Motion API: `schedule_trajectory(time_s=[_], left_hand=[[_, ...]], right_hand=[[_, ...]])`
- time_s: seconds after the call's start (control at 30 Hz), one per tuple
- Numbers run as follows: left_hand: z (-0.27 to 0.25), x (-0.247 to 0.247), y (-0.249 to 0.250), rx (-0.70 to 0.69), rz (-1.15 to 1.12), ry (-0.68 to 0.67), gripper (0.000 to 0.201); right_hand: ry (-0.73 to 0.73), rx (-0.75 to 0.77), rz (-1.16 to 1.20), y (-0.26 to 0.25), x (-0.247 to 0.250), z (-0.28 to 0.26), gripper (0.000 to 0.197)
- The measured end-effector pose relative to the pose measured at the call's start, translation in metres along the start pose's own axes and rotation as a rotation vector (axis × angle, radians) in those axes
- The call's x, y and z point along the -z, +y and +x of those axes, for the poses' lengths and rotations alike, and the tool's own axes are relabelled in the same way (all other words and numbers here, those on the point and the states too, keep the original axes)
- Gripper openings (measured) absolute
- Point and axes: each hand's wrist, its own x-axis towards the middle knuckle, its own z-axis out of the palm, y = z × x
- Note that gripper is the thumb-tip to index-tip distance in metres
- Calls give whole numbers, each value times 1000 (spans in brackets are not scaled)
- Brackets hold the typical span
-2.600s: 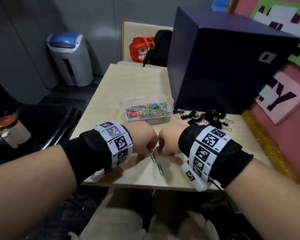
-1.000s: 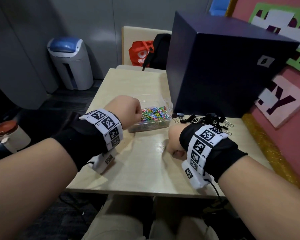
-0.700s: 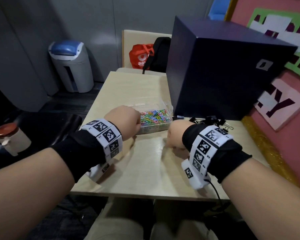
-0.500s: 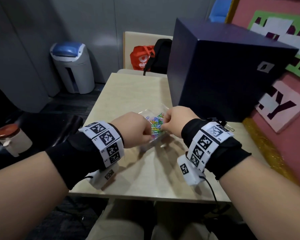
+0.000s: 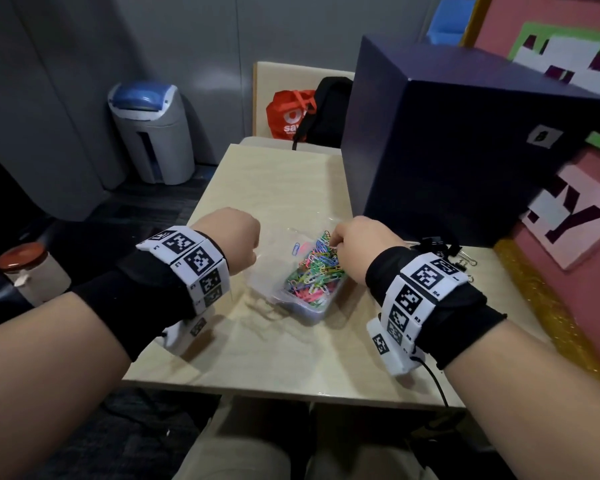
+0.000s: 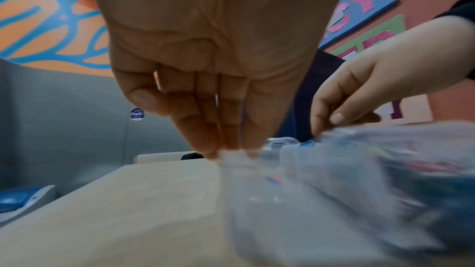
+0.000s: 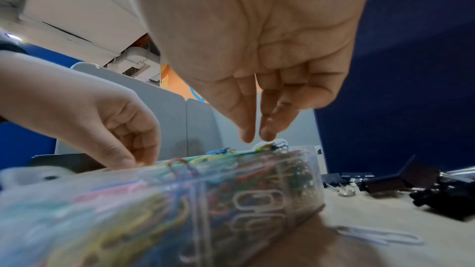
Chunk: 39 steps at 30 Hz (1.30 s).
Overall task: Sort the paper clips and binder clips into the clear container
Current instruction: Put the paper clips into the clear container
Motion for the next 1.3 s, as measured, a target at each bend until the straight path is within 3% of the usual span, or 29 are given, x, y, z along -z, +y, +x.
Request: schedule_trajectory(time_s=[0.17, 0.33, 0.43, 0.6, 0.7, 0.97, 1.3], left_hand=[[-8, 1, 13, -105, -76, -109, 11], [6, -2, 21, -119, -41, -16, 11], [17, -3, 30, -142, 73, -2, 19], [32, -6, 42, -260, 188, -10, 37], [39, -11, 48, -304, 223, -36, 32], [48, -11, 49, -202, 291, -143, 20], [39, -18, 44, -250, 432, -131, 22]], right_hand=[[41, -95, -27, 8, 1, -4, 31], [-214, -72, -302, 8, 9, -12, 35], [-292, -18, -426, 6, 9, -14, 36], [-295, -14, -431, 4, 13, -15, 34], [-285, -10, -405, 4, 14, -16, 32], [-277, 21, -450, 7, 8, -10, 31], [-322, 16, -457, 6, 14, -13, 34]])
